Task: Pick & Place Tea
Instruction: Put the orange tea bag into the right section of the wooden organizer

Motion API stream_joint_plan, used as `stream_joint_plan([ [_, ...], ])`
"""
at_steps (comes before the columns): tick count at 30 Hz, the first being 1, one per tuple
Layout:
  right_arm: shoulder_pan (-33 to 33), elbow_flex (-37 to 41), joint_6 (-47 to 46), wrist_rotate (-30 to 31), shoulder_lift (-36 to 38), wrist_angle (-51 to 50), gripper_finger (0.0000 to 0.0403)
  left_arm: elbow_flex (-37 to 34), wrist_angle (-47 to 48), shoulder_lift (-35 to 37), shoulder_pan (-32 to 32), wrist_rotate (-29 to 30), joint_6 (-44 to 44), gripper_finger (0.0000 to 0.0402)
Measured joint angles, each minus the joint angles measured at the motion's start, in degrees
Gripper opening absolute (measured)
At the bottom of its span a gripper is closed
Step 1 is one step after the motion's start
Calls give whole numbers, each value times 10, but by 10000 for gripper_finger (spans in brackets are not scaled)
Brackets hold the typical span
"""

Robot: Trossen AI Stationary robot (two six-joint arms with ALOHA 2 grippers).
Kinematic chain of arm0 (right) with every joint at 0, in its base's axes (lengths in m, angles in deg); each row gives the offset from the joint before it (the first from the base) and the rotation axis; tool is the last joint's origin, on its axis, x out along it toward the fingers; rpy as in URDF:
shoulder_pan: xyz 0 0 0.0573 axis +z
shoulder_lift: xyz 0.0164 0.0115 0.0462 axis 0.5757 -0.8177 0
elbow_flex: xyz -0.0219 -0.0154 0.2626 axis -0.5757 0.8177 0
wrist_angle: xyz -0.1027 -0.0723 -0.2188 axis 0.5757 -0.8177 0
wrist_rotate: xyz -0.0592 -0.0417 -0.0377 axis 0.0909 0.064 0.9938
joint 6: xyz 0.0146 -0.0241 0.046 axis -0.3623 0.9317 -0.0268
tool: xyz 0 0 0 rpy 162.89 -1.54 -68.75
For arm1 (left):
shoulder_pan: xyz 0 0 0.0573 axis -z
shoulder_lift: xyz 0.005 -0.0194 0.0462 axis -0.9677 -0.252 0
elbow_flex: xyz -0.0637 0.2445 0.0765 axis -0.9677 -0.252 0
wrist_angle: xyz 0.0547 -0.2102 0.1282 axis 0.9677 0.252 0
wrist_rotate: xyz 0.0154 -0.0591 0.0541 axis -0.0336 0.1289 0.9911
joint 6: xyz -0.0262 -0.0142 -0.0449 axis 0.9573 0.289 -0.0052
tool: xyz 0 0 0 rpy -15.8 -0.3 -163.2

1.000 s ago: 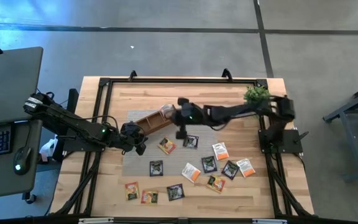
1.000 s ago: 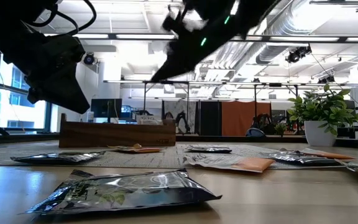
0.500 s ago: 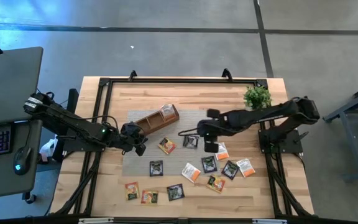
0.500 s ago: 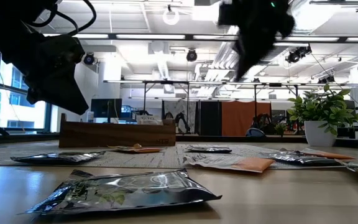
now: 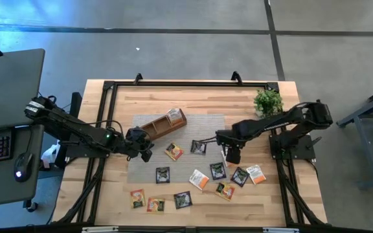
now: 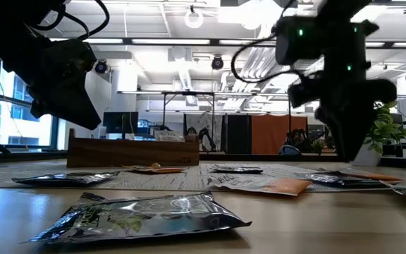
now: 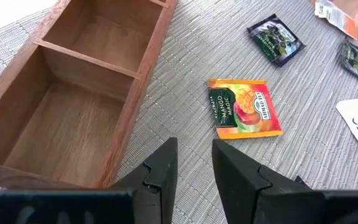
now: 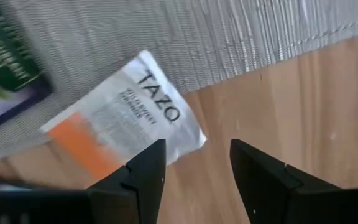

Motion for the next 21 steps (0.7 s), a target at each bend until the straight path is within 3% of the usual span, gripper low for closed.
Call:
stream_joint_plan([
  [7,-29,66,2,-34,4,95,176,0,-2,0,0,1,0,99],
  [11,-28,78,3,-9,4,96,164,0,-4,0,0,2,0,99],
  [14,-28,84,0,3,4,97,127,0,-4,0,0,2,0,99],
  [19,-29,75,6,12,2,98,27,0,-3,0,0,2,0,99],
  [21,-29,58,19,19,0,93,9,0,-3,0,0,2,0,99],
])
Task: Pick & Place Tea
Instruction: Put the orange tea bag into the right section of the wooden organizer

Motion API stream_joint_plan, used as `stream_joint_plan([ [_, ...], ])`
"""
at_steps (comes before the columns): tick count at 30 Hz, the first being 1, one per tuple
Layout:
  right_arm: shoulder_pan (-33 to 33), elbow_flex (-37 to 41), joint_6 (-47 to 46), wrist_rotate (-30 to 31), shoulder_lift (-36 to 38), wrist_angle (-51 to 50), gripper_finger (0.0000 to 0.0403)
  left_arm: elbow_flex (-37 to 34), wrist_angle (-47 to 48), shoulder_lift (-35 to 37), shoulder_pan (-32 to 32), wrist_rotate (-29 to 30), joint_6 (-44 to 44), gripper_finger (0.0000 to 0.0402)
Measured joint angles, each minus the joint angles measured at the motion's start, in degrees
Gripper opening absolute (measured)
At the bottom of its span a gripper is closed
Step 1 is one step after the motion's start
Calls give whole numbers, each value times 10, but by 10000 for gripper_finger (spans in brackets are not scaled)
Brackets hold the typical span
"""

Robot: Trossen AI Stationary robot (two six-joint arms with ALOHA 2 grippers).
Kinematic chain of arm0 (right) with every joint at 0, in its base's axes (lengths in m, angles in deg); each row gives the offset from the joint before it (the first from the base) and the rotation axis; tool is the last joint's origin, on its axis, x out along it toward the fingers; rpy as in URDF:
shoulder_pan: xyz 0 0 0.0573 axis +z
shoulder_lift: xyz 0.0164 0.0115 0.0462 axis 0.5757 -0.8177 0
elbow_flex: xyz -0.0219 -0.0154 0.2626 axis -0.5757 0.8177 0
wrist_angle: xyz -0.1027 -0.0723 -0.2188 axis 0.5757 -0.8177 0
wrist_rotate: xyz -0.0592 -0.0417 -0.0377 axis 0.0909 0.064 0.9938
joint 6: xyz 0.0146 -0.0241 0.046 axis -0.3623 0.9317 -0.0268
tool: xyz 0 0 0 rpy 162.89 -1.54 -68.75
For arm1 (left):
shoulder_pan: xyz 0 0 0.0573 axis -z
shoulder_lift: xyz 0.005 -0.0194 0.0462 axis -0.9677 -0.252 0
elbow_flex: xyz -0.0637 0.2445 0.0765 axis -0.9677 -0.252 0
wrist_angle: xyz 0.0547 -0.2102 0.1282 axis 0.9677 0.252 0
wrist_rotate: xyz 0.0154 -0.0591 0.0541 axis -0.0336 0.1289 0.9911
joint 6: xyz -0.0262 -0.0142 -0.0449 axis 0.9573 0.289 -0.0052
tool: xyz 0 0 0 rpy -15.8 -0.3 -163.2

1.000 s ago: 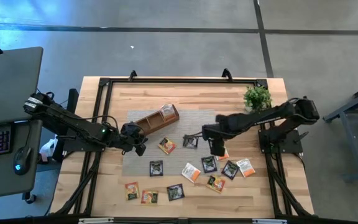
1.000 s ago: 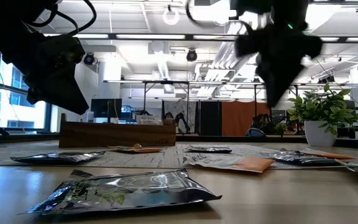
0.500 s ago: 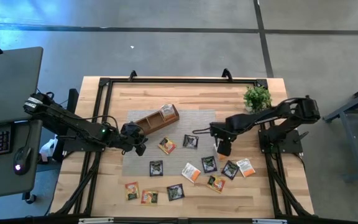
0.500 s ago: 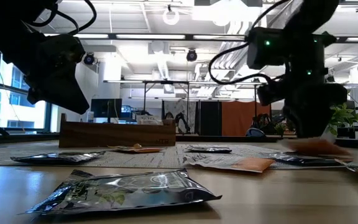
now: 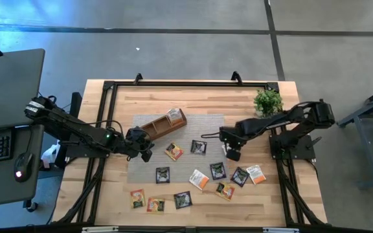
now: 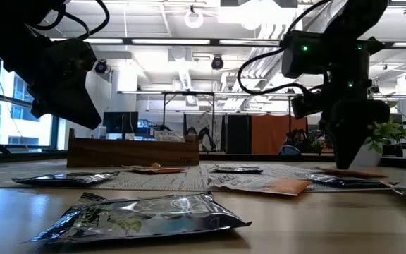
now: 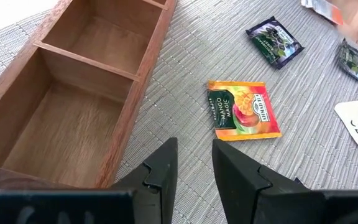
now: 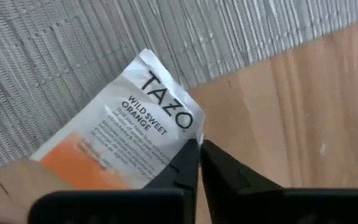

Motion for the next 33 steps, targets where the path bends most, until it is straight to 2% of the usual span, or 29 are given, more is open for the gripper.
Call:
stream_joint_plan([
  [3,1,-44,40,32,-3,6,21,0,0,0,0,0,-1,99],
  [6,1,-101,90,100,1,47,17,0,0,0,0,0,-2,99],
  [10,1,-131,197,264,1,249,5,0,0,0,0,0,-2,99],
  [12,-5,-127,281,293,1,399,8,0,0,0,0,0,-2,99],
  [15,-24,-119,357,228,-11,557,3,0,0,0,0,1,-2,99],
  [17,-39,-119,359,172,-28,601,3,0,0,0,0,0,-2,99],
  [19,-52,-121,358,149,-48,603,3,0,0,0,0,0,-2,99],
  [22,-69,-122,359,144,-88,608,2,0,0,0,0,5,-2,99],
  [28,-91,-123,346,104,-161,691,1,0,0,0,0,16,-2,99],
  [33,-102,-123,340,80,-182,709,1,0,0,0,0,17,-2,99],
])
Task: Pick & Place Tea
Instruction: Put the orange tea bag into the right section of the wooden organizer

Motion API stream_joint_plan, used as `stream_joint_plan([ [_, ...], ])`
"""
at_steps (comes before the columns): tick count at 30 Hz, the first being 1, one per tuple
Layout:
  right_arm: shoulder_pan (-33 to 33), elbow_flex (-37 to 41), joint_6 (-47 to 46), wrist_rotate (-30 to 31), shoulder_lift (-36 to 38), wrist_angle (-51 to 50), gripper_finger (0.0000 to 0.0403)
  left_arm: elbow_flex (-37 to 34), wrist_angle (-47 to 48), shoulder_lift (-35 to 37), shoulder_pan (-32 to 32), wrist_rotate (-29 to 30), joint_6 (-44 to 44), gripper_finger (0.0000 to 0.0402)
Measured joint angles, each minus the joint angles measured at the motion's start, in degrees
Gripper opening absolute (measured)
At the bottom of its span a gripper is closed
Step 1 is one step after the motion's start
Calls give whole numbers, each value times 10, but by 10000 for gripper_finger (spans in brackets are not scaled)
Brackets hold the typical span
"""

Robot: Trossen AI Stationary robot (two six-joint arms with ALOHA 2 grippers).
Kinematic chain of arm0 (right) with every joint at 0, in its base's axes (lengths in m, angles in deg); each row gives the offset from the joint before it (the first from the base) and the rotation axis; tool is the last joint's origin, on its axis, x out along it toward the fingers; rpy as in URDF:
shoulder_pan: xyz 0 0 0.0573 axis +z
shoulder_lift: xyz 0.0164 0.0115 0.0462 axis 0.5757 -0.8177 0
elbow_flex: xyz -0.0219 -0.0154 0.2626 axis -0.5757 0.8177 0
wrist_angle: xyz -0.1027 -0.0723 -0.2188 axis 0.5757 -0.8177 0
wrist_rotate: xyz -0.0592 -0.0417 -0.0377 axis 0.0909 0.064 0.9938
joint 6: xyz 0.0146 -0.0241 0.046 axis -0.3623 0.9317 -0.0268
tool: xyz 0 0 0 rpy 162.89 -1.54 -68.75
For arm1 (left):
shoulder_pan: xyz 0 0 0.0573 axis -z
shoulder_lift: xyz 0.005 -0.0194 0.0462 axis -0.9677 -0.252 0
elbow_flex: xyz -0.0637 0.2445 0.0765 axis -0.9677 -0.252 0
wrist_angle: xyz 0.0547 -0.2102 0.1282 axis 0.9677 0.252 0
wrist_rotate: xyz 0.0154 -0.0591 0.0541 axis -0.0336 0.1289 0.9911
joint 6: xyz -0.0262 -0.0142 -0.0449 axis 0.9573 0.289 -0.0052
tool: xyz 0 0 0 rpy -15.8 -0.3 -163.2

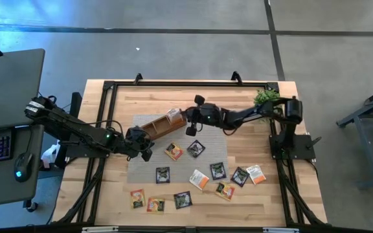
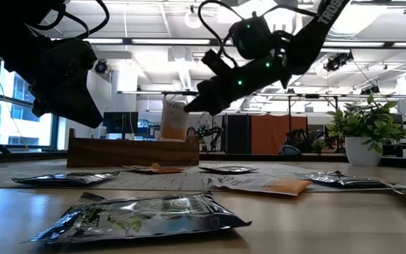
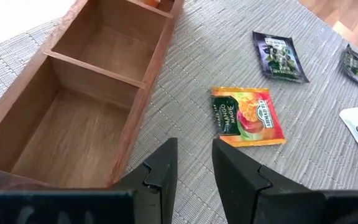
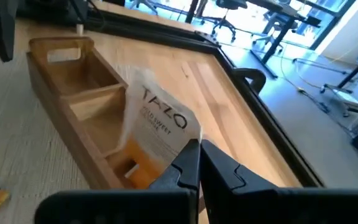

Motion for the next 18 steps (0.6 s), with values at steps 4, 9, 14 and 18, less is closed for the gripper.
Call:
stream_joint_plan([
  [4,-8,0,-29,-14,0,-21,1,0,0,0,0,7,0,99],
  [9,-8,0,-7,-11,-1,-27,10,0,0,0,0,7,0,99],
  [14,-8,0,1,-14,-1,-23,42,0,0,0,0,5,0,99],
  [18,-8,-1,2,-7,-1,-23,77,0,0,0,0,4,0,99],
])
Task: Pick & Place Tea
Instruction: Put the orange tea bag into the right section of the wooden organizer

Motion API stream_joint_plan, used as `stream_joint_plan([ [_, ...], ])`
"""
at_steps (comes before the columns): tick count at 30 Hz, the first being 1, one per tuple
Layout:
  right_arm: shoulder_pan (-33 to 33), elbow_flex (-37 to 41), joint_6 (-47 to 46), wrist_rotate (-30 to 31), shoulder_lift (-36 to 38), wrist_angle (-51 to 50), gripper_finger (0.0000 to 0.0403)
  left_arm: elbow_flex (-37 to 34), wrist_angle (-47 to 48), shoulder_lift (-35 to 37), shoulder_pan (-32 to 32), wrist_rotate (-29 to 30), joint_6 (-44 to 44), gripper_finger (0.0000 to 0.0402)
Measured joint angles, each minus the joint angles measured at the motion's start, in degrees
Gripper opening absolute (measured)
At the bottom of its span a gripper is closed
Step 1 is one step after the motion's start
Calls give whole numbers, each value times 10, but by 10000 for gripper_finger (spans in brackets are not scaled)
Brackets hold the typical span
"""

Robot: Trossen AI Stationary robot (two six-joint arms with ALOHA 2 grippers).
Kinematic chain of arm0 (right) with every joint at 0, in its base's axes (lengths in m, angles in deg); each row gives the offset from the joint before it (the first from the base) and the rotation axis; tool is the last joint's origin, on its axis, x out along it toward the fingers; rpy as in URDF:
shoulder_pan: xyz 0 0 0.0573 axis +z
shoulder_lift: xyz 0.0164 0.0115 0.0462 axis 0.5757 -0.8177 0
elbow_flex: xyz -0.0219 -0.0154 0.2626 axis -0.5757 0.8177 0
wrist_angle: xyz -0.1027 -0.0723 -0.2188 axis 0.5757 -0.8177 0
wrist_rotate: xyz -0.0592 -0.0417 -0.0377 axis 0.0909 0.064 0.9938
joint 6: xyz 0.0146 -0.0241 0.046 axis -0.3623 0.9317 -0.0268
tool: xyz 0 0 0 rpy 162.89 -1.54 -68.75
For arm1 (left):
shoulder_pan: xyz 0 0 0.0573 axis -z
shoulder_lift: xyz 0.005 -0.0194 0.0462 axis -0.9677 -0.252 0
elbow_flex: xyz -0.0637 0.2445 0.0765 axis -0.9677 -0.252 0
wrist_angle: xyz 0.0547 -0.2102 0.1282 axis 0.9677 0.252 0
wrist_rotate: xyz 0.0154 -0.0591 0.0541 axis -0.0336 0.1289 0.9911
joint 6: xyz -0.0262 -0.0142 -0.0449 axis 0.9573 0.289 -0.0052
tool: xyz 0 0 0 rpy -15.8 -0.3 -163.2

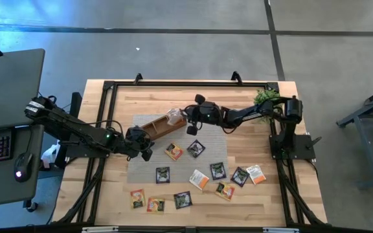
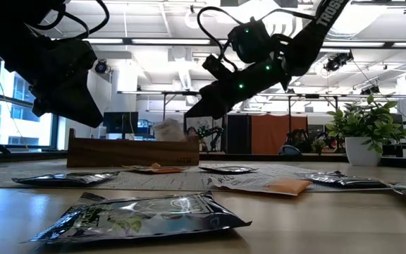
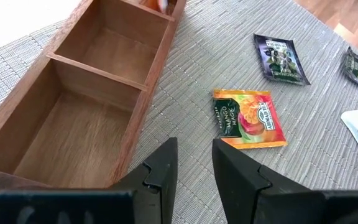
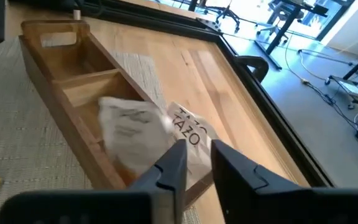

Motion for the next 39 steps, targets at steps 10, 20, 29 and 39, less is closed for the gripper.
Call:
stream_joint_plan([
  [10,40,0,5,-47,31,3,123,0,-1,0,0,-4,0,99],
  [20,152,-1,-69,-301,71,-199,123,0,-4,0,0,-7,0,99],
  [29,214,0,-132,-287,30,-275,123,0,-15,0,0,-7,0,99],
  [39,228,-1,-100,-217,-25,-268,123,0,-26,0,0,-9,0,99],
])
